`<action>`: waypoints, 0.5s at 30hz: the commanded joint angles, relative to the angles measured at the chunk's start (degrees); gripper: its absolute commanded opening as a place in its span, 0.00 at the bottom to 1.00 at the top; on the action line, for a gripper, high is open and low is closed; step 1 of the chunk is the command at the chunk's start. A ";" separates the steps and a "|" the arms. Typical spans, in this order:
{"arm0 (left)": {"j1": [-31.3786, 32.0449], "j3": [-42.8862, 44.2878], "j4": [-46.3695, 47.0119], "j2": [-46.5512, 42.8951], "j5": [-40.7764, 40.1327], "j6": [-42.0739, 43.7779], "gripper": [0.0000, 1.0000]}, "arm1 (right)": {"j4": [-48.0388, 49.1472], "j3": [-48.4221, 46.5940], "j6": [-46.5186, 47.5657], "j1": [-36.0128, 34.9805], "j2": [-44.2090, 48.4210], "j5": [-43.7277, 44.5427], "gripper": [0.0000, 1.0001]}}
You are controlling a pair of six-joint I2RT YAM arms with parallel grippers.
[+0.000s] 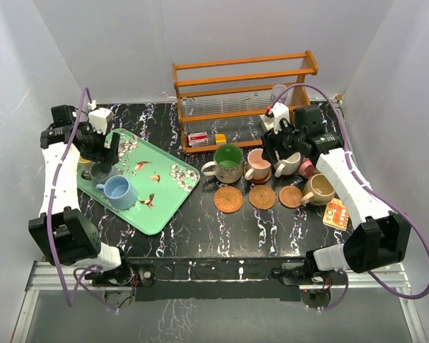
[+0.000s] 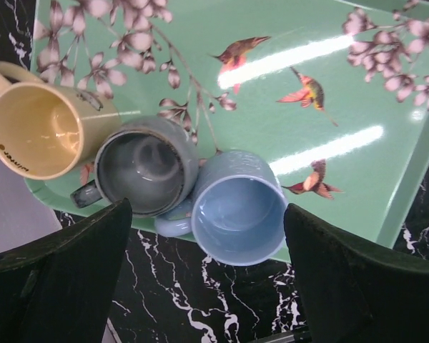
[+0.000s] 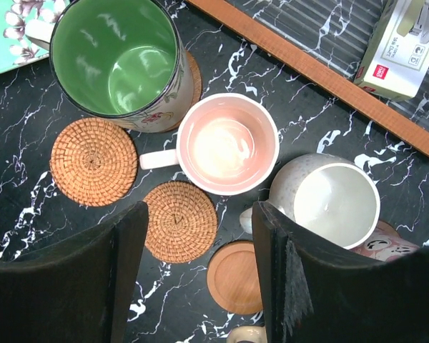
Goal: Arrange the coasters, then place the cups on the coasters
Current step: Pick up the cup from the tray.
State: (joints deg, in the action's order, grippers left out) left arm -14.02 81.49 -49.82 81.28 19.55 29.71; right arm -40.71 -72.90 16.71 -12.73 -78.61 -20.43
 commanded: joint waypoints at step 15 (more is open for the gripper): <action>-13.97 13.04 7.68 18.82 -3.44 -2.56 0.69 | 1.38 1.25 1.79 -0.10 1.45 -1.43 0.59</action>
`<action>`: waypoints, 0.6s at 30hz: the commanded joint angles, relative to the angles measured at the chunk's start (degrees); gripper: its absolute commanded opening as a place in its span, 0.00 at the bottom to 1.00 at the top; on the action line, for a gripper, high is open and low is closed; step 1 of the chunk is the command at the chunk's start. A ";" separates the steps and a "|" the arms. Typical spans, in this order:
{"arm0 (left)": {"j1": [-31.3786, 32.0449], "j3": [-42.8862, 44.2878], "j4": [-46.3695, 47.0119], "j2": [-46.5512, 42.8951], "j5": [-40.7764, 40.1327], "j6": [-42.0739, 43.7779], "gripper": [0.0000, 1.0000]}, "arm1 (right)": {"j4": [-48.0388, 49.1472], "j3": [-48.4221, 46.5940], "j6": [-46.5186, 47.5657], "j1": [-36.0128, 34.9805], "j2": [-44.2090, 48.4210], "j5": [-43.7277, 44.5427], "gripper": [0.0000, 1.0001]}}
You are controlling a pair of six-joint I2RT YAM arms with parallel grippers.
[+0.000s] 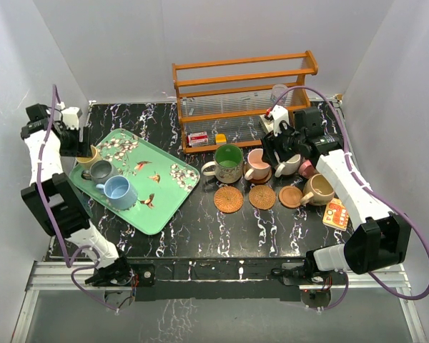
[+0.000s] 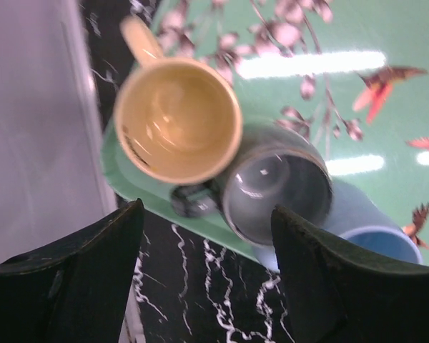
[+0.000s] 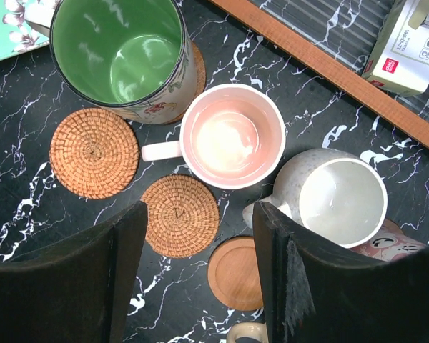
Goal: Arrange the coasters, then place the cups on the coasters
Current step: Pick up the cup from the tray.
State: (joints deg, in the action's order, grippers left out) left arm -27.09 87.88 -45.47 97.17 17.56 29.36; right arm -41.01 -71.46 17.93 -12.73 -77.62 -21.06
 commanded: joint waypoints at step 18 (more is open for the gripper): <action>-0.97 22.35 -3.51 22.29 -1.69 4.80 0.62 | 1.51 0.38 -0.03 -0.01 -1.62 0.42 0.59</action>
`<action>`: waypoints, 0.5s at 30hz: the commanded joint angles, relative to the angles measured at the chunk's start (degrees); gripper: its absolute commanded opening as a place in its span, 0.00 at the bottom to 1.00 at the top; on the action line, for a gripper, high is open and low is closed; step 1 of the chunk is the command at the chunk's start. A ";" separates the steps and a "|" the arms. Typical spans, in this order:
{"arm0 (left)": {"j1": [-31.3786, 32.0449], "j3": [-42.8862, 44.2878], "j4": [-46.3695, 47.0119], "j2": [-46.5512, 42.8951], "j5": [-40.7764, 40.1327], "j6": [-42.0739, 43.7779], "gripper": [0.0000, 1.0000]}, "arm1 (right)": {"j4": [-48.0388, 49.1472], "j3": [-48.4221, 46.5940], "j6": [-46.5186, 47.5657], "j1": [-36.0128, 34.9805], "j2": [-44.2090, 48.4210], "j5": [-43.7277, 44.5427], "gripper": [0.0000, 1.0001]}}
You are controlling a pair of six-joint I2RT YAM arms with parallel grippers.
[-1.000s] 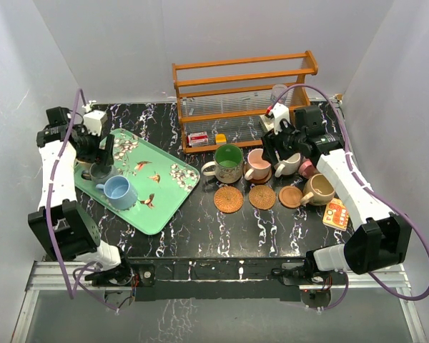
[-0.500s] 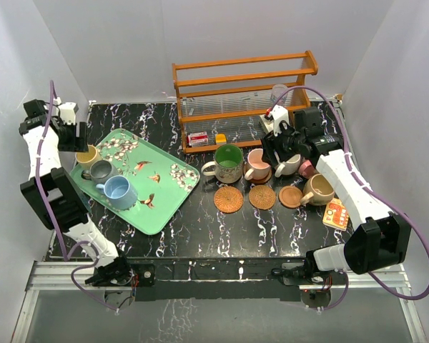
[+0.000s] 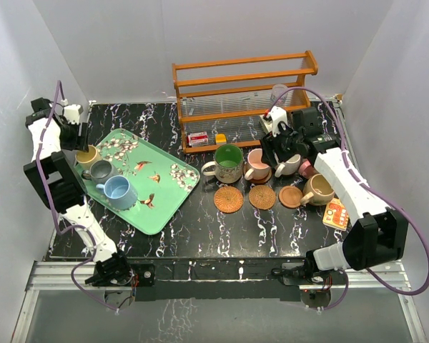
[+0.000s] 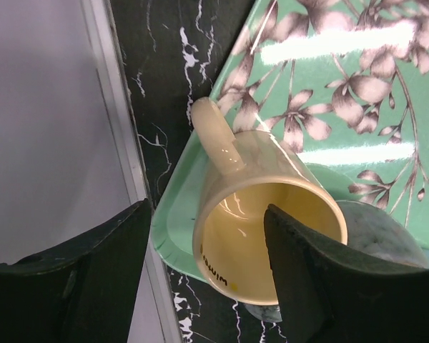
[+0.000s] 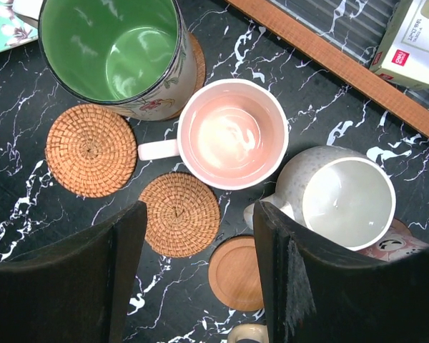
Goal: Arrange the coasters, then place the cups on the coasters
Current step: Pick up the cup from the tray.
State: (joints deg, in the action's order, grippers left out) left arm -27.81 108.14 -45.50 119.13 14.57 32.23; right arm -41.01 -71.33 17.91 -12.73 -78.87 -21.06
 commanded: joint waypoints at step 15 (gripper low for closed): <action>-0.22 0.21 -3.30 2.69 3.84 4.33 0.39 | 1.02 0.14 -0.17 0.34 -2.82 1.79 0.61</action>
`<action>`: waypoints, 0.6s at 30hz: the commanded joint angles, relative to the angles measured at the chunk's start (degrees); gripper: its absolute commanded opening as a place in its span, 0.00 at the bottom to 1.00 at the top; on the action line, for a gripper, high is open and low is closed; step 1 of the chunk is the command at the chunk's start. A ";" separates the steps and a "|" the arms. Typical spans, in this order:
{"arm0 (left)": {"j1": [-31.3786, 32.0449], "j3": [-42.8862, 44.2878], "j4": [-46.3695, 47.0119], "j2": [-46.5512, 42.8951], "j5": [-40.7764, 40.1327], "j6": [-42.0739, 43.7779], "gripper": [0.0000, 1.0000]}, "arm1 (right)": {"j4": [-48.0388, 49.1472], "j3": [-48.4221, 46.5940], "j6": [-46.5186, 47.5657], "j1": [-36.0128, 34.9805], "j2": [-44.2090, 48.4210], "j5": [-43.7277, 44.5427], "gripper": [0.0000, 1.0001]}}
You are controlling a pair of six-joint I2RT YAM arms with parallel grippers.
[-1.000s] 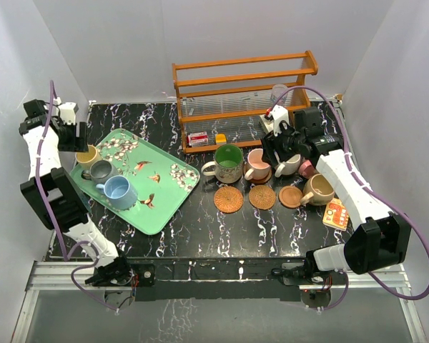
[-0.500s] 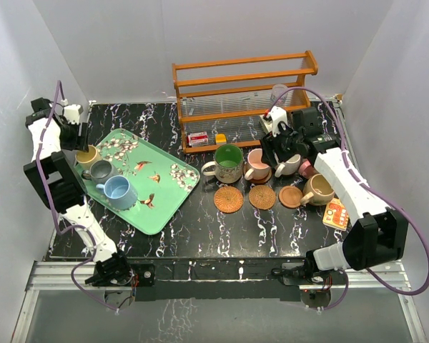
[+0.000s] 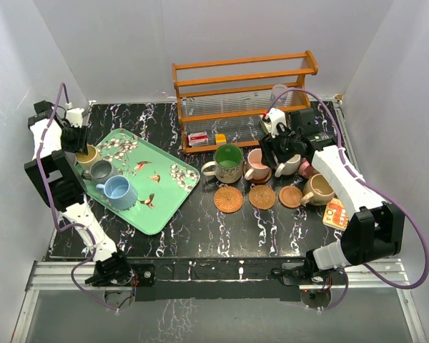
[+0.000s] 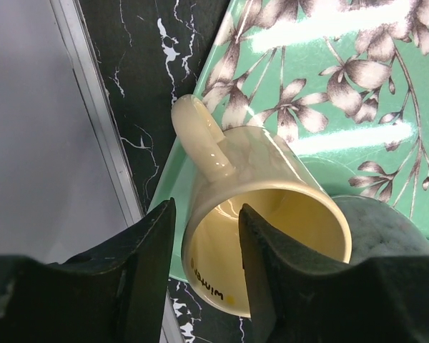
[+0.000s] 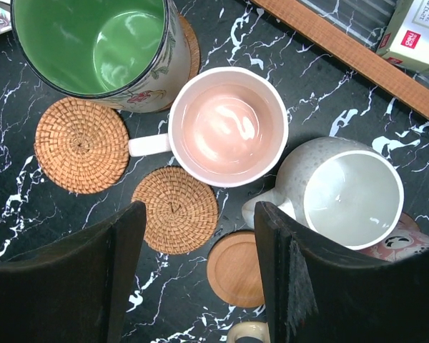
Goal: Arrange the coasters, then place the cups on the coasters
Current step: Pick up the cup from the tray.
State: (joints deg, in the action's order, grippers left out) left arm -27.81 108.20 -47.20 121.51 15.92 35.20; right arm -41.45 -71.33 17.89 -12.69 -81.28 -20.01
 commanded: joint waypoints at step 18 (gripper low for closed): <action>0.03 0.16 -1.99 -0.60 3.39 0.89 0.09 | 1.89 1.12 -0.10 0.57 -0.19 1.03 0.62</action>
State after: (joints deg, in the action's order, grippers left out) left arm -28.08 108.12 -46.83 121.75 16.78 37.10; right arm -41.80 -71.07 17.89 -12.56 -82.15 -19.22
